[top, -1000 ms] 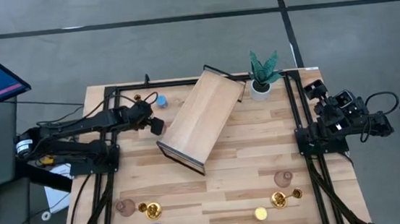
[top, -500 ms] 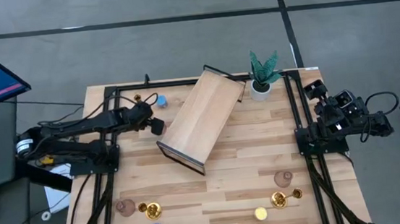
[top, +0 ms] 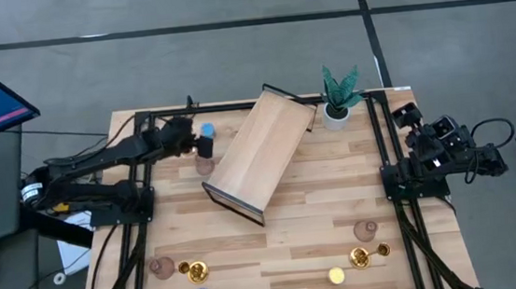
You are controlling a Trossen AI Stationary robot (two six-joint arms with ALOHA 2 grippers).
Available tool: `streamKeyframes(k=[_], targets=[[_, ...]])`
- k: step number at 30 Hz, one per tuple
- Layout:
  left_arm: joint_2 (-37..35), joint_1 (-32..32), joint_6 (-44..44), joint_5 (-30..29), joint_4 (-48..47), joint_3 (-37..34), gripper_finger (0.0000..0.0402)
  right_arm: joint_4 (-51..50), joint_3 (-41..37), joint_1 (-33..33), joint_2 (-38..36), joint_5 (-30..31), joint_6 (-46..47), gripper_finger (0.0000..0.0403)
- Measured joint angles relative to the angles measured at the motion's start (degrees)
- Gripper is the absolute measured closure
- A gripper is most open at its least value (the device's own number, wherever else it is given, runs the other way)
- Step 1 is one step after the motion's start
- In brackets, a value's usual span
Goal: Pick & Place candle stick holders
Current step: Put the blue candle on the shelf
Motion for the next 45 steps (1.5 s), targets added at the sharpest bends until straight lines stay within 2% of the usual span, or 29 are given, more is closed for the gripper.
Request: streamKeyframes(k=[5, 13, 18, 27, 39, 45], targets=[[3.6, 2.0, 4.55, 0.31, -1.74, 8.49, 0.0108, -0.02, 0.0, -0.01, 0.0, 1.9, -0.14, 0.0117], [16.03, 7.64, 8.34, 2.62, -17.2, 23.62, 0.0108, -0.02, 0.0, -0.01, 0.0, 2.27, -0.61, 0.0117], [23.15, 10.42, 9.19, 6.59, -20.78, 28.78, 0.0108, -0.02, 0.0, 0.0, 0.0, 2.48, -0.61, 0.0117], [31.27, 14.87, 13.37, 8.64, -22.24, 33.79, 0.0108, -0.02, 0.0, -0.01, 0.0, 3.08, -0.61, 0.0117], [38.59, 17.64, 19.35, 10.53, -22.69, 34.54, 0.0108, -0.02, 0.0, 0.0, 0.0, 3.1, -0.57, 0.0117], [40.67, 17.64, 19.69, 10.5, -22.75, 34.54, 0.0108, -0.02, 0.0, 0.0, 0.0, 3.08, -0.57, 0.0117]])
